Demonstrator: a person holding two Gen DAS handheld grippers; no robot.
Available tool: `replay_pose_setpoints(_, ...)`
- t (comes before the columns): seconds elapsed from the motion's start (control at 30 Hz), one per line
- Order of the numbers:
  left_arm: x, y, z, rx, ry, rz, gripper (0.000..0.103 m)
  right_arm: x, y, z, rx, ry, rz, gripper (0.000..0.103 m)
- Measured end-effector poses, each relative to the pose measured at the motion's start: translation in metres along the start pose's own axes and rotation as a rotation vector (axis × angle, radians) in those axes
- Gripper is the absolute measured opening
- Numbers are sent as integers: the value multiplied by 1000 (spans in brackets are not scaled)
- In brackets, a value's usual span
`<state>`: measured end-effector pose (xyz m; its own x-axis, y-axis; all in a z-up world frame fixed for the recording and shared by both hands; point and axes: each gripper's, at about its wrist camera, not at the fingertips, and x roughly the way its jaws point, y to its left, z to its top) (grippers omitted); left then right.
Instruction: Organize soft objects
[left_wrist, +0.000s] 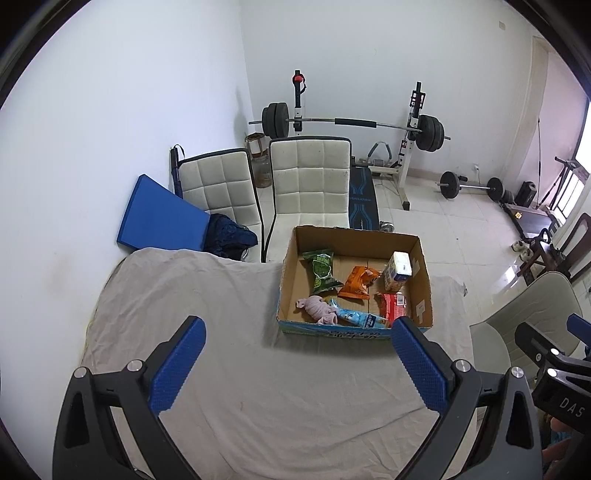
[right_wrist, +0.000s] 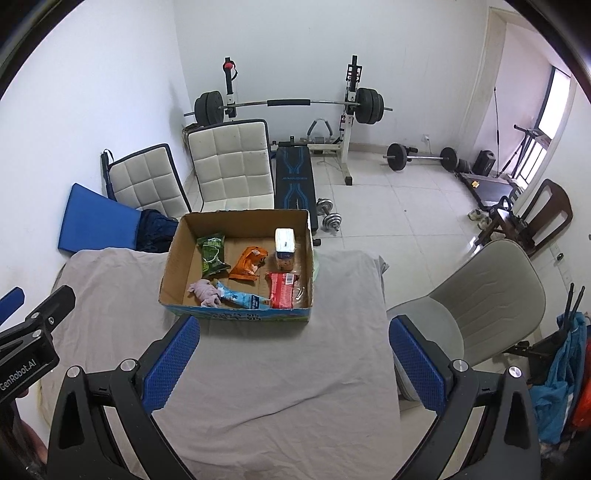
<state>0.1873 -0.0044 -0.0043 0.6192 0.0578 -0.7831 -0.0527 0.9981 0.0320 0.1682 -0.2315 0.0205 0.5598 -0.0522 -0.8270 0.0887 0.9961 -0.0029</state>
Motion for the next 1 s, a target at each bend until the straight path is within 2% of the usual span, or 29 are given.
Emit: replay_pose_setpoints(1.0,-8,7,4,6,7,-8,103,-14,5,-5,-17,-25,-6,103)
